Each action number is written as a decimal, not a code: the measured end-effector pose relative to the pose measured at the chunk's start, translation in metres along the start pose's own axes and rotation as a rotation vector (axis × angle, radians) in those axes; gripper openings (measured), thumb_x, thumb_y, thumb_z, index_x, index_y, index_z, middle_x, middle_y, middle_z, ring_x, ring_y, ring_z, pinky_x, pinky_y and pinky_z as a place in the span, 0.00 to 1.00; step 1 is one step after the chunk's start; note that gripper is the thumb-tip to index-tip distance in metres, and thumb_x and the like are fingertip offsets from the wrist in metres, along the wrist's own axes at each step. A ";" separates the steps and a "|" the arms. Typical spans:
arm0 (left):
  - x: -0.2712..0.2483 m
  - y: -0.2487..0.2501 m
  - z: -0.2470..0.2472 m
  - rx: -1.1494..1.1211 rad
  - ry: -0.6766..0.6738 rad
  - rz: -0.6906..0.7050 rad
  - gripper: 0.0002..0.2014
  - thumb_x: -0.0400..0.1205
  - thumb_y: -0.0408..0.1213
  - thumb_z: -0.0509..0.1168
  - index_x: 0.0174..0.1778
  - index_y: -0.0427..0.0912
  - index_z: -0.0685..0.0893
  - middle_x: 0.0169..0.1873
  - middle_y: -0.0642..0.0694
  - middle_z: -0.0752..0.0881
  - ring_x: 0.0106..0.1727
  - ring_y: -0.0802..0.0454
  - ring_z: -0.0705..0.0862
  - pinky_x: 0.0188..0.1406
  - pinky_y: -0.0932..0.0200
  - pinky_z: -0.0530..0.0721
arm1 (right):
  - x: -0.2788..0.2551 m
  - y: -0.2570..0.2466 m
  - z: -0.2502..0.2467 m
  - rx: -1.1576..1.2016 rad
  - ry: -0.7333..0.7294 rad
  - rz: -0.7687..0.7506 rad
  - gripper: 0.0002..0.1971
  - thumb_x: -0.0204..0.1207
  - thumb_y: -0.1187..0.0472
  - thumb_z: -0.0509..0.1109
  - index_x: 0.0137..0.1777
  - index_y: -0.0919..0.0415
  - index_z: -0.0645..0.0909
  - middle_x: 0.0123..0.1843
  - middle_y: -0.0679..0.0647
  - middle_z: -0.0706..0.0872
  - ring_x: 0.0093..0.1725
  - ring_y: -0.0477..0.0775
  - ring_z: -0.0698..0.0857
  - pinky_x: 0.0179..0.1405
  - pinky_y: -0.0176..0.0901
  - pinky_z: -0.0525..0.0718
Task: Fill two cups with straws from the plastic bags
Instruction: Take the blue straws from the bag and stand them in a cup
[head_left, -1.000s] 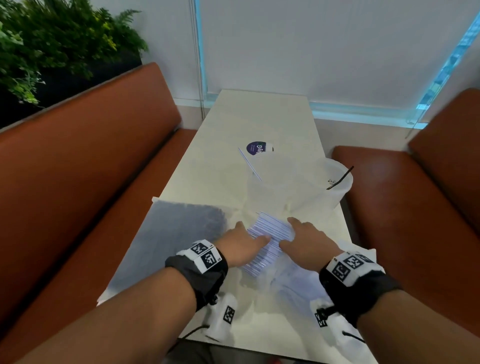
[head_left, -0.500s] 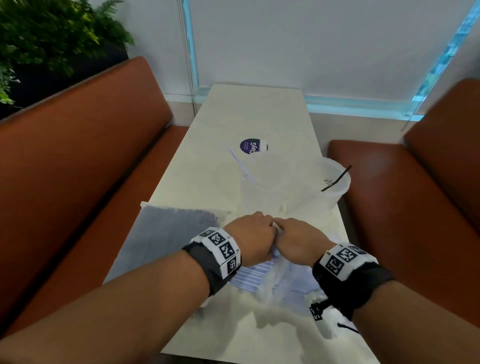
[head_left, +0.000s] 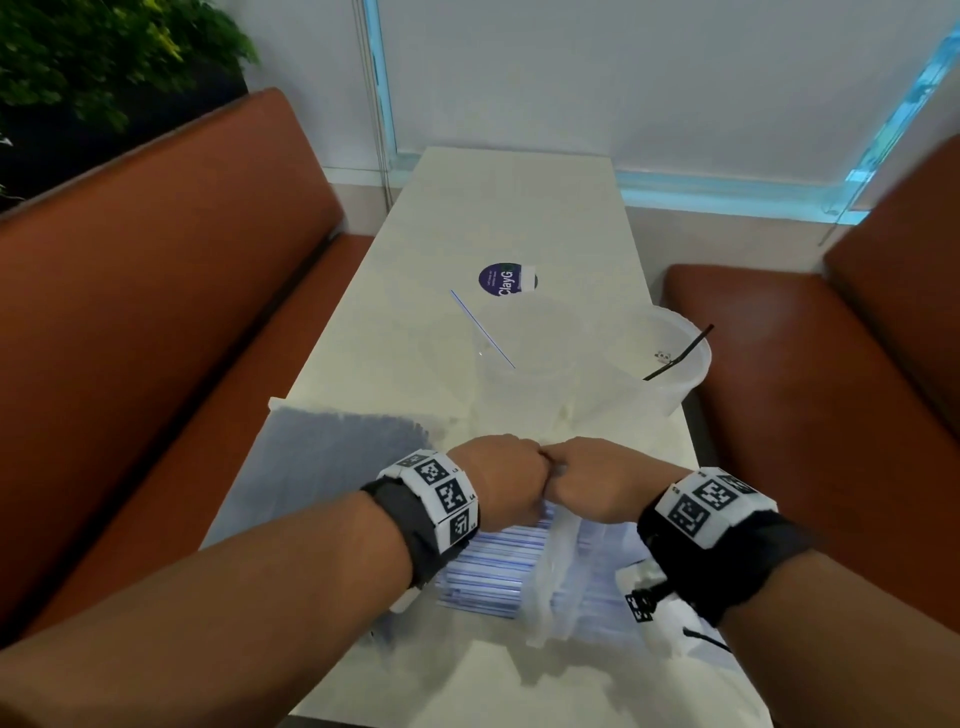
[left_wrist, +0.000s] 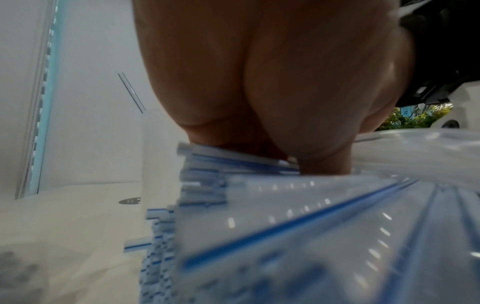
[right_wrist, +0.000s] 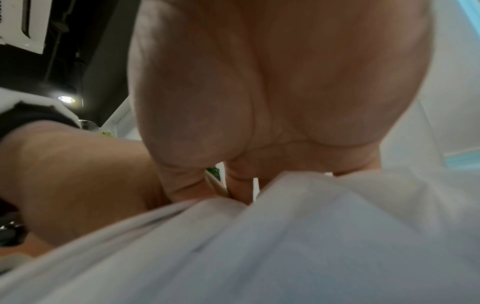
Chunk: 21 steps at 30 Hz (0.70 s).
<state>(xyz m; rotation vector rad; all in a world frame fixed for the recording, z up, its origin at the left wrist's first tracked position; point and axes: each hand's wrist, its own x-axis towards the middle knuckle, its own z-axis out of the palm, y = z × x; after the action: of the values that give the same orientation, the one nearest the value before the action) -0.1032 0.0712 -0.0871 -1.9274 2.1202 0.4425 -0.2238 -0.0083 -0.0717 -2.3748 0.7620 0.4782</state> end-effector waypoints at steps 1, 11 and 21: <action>0.000 0.000 -0.002 0.005 -0.012 -0.001 0.16 0.85 0.43 0.64 0.63 0.38 0.84 0.54 0.41 0.85 0.52 0.41 0.86 0.44 0.54 0.78 | -0.001 0.002 0.000 0.015 -0.001 0.010 0.11 0.81 0.55 0.64 0.55 0.59 0.84 0.53 0.57 0.89 0.55 0.60 0.86 0.62 0.57 0.82; -0.017 -0.035 -0.008 0.130 0.089 -0.039 0.16 0.86 0.37 0.59 0.70 0.45 0.72 0.48 0.45 0.84 0.40 0.46 0.79 0.36 0.52 0.70 | -0.002 0.010 0.001 0.205 0.044 0.047 0.27 0.80 0.52 0.62 0.81 0.40 0.73 0.80 0.43 0.76 0.78 0.46 0.73 0.78 0.46 0.67; -0.003 -0.052 0.001 0.114 0.040 0.008 0.23 0.87 0.57 0.59 0.72 0.47 0.79 0.58 0.46 0.81 0.60 0.44 0.81 0.42 0.51 0.70 | 0.011 0.011 -0.004 0.191 0.040 0.052 0.28 0.80 0.52 0.67 0.81 0.47 0.74 0.82 0.45 0.75 0.80 0.45 0.72 0.72 0.38 0.66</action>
<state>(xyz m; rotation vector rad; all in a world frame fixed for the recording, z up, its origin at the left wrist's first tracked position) -0.0515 0.0696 -0.0901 -1.8801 2.1294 0.2801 -0.2214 -0.0229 -0.0786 -2.1978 0.8507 0.3628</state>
